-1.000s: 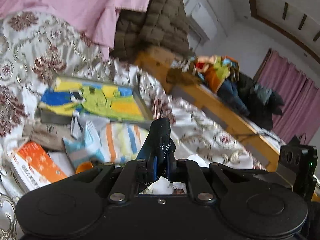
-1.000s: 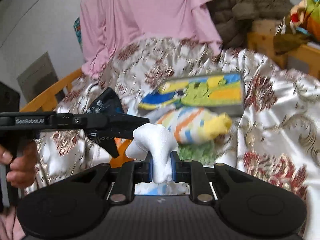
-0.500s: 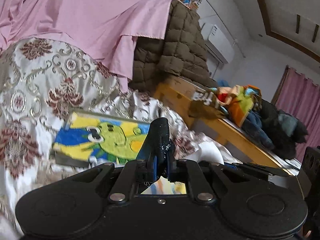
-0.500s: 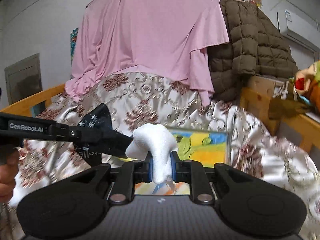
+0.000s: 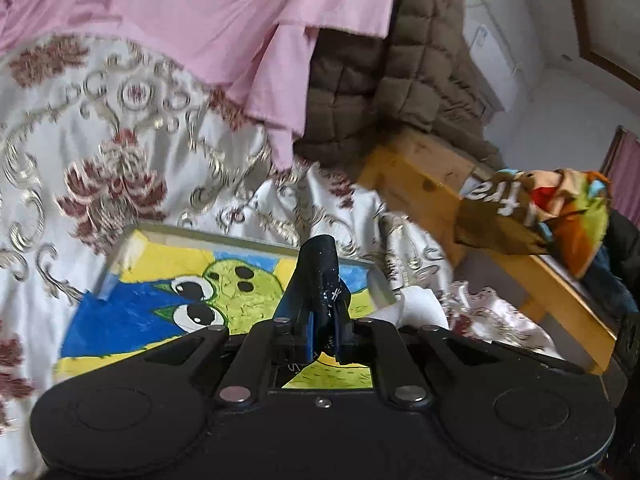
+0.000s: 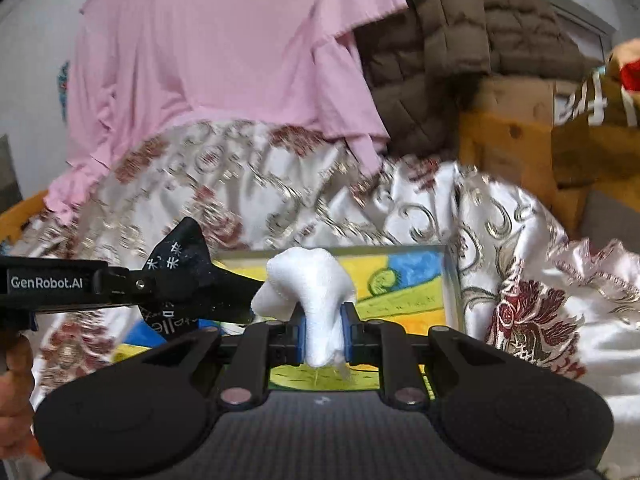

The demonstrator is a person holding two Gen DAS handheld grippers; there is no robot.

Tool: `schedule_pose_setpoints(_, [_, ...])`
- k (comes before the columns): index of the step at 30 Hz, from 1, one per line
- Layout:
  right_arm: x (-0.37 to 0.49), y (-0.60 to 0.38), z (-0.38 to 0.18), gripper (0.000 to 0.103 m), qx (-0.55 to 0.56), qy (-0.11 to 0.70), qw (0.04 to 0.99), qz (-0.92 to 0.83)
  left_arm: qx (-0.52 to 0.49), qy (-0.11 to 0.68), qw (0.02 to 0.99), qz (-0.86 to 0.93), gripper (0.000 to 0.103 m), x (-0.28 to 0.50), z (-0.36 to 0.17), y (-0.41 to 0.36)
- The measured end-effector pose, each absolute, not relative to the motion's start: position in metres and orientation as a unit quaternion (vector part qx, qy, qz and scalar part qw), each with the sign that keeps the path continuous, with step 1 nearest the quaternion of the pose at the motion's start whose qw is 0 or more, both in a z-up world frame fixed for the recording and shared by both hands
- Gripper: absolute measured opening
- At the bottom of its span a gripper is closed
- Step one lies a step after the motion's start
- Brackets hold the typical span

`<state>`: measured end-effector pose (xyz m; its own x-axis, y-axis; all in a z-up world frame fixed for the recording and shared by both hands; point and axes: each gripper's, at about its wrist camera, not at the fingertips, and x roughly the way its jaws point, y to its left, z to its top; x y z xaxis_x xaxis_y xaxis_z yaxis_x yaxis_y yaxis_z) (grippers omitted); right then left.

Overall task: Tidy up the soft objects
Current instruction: 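Carry both cloths onto the cartoon picture tray and open both tools, then lift both open tools away from the tray back toward the pile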

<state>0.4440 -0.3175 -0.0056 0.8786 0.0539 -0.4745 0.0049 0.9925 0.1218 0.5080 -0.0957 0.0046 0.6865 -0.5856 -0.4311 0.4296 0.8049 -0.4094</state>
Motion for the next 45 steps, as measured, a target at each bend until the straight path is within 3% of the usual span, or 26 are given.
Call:
schedule_pose_setpoints(13, [0.474,-0.328,-0.037,0.021,0.083,0.313,0.946,-0.008,-0.125,0.378,0.885,-0.241,0.010,0.554,-0.038,-0.116])
schedule_pose_setpoints(22, [0.473,-0.324,-0.043,0.034,0.067,0.333,0.940,-0.011,-0.065,0.412,0.887,-0.198,0.020,0.550,-0.047,-0.130])
schedule_pose_setpoints(24, [0.471,-0.324,-0.040,0.046,0.064,0.330,0.942,-0.015,-0.063,0.409,0.890,-0.193,0.035,0.547,-0.046,-0.129])
schedule_pose_setpoints(30, [0.461,-0.325,-0.021,0.064,0.061,0.309,0.949,-0.019,-0.078,0.390,0.902,-0.169,0.064,0.540,-0.032,-0.118])
schedule_pose_setpoints(33, [0.453,-0.324,-0.008,0.073,0.061,0.297,0.953,-0.021,-0.087,0.380,0.906,-0.163,0.067,0.534,-0.021,-0.112])
schedule_pose_setpoints(41, [0.405,-0.313,0.036,0.089,0.068,0.236,0.969,-0.008,-0.099,0.310,0.933,-0.156,0.089,0.489,0.026,-0.093])
schedule_pose_setpoints(45, [0.368,-0.309,0.056,0.098,0.064,0.193,0.979,-0.005,-0.102,0.272,0.944,-0.157,0.092,0.454,0.050,-0.081])
